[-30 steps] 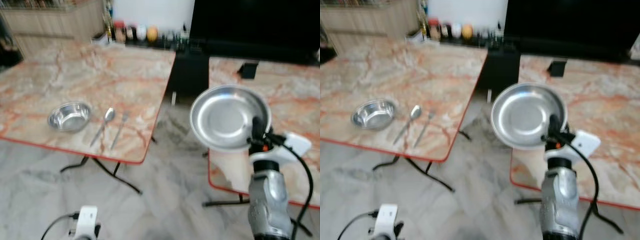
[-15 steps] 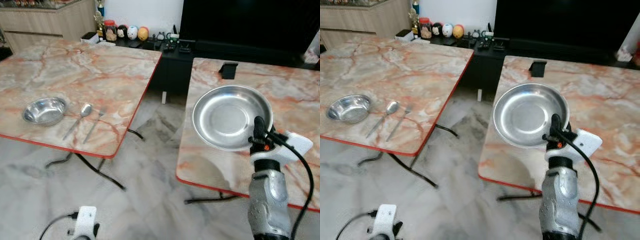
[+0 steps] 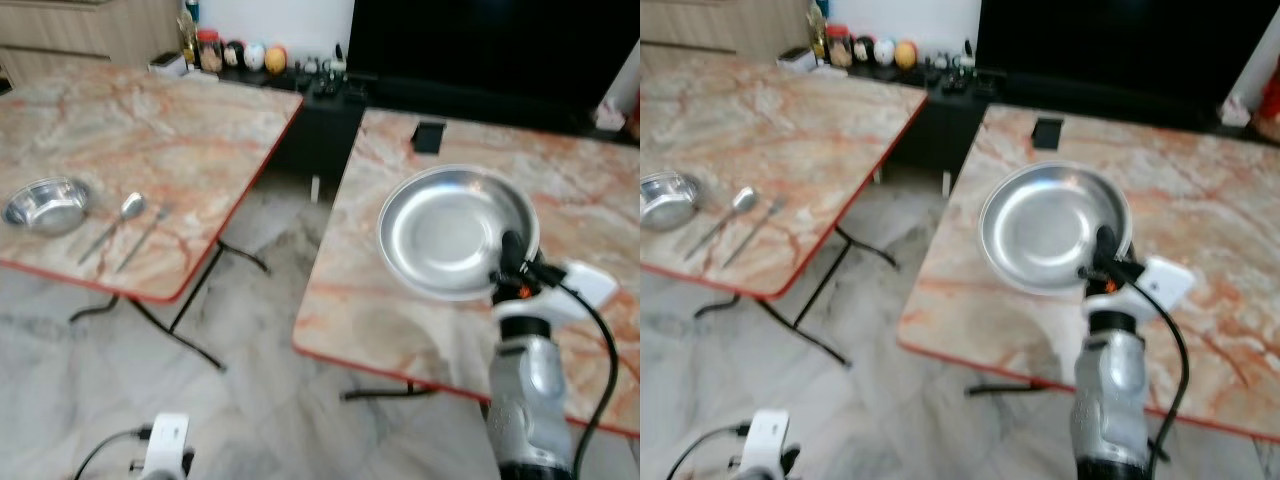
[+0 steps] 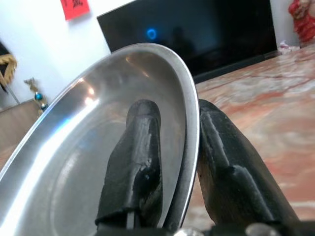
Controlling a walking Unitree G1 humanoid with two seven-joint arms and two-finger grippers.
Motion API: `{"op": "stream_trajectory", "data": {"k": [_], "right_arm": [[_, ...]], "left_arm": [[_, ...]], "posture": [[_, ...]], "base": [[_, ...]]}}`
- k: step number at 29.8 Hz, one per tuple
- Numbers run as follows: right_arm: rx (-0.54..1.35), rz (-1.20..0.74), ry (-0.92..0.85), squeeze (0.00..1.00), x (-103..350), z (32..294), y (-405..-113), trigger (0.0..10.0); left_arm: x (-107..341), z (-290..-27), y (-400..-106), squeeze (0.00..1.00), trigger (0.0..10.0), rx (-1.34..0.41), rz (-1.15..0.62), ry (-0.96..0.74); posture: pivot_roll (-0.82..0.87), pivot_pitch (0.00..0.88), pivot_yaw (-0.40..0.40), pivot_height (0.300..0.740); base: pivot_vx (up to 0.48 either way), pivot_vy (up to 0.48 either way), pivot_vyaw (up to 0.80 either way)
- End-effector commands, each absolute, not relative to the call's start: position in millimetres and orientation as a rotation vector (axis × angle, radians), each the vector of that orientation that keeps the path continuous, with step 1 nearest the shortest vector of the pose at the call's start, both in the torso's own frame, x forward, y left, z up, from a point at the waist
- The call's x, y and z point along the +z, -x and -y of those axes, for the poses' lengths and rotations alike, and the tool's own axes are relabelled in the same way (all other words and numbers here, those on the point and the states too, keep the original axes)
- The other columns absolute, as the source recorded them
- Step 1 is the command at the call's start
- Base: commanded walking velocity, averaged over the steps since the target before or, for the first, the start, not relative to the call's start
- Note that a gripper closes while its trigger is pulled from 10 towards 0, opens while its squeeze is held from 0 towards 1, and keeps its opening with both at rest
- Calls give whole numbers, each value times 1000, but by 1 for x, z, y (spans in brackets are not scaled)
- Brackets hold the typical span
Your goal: Setting the table
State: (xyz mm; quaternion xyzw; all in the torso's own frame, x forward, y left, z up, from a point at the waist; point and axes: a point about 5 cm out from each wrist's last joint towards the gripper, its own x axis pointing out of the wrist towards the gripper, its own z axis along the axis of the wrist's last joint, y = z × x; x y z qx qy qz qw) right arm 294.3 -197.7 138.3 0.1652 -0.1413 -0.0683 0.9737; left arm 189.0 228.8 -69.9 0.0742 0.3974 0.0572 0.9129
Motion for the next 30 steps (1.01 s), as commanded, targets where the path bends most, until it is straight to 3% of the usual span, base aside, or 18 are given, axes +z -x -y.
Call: {"op": "stream_trajectory", "data": {"k": [1, 22, 30], "right_arm": [[-189, 297, -330, 0, 138, 211, -289, 10000], [-185, 306, -321, 0, 138, 211, -290, 10000], [-187, 301, -327, 0, 137, 210, -290, 10000]], "left_arm": [[-72, -221, -189, 0, 10000, 90, -833, -156], [-72, -221, -189, 0, 10000, 84, -833, -164], [-72, -222, -189, 0, 10000, 94, -826, -137]], "posture": [[24, 0, -49, 724], [24, 0, -47, 724], [27, 0, -47, 724]], "base": [[0, -289, -438], [0, -287, 0], [0, 0, 0]]}}
